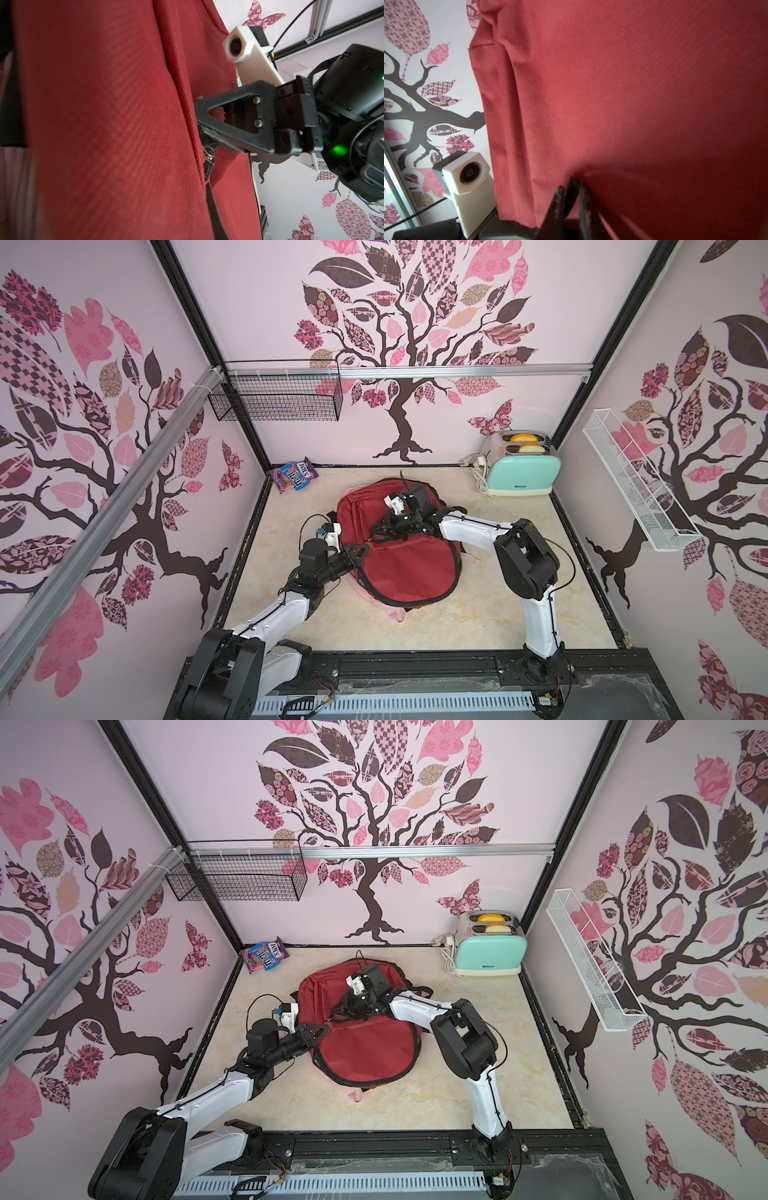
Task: Zip up the backpack
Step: Zip the zipper on the backpack.
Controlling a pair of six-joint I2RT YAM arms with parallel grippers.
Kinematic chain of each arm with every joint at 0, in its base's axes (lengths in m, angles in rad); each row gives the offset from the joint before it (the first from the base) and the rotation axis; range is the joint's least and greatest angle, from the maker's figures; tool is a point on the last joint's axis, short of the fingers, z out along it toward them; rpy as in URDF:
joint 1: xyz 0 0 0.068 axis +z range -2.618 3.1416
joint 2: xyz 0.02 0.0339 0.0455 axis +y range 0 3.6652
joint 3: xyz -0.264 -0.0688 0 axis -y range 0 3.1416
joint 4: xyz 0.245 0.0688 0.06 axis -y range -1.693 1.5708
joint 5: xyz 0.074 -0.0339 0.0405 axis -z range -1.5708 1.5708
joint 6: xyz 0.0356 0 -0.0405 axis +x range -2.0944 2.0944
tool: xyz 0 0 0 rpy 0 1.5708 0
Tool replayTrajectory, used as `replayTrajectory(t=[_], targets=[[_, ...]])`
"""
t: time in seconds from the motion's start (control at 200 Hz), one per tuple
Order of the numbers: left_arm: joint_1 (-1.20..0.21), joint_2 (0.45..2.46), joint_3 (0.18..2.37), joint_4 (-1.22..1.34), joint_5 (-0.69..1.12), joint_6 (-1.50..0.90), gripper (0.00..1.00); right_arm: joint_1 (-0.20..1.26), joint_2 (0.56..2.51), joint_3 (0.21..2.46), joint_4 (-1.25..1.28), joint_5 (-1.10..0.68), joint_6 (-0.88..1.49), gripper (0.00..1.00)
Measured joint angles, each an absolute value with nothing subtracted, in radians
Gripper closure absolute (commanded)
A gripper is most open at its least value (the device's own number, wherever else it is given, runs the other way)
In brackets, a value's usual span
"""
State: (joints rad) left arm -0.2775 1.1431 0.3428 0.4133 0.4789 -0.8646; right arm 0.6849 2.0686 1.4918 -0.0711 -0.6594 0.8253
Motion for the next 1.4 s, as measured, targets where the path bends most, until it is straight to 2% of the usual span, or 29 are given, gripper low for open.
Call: replayTrajectory(t=[0.34, 0.705, 1.401], targets=[[-0.281, 1.143, 0.343, 0.41, 0.472, -0.864, 1.0, 0.683, 2.056, 1.489, -0.085, -0.645, 0.797, 1.0], [-0.291, 1.106, 0.353, 0.357, 0.448, -0.858, 1.0, 0.684, 1.913, 1.477, -0.276, -0.5, 0.626, 1.0], [-0.294, 1.085, 0.366, 0.3, 0.427, -0.858, 1.0, 0.684, 1.877, 1.464, -0.44, -0.258, 0.472, 1.0]])
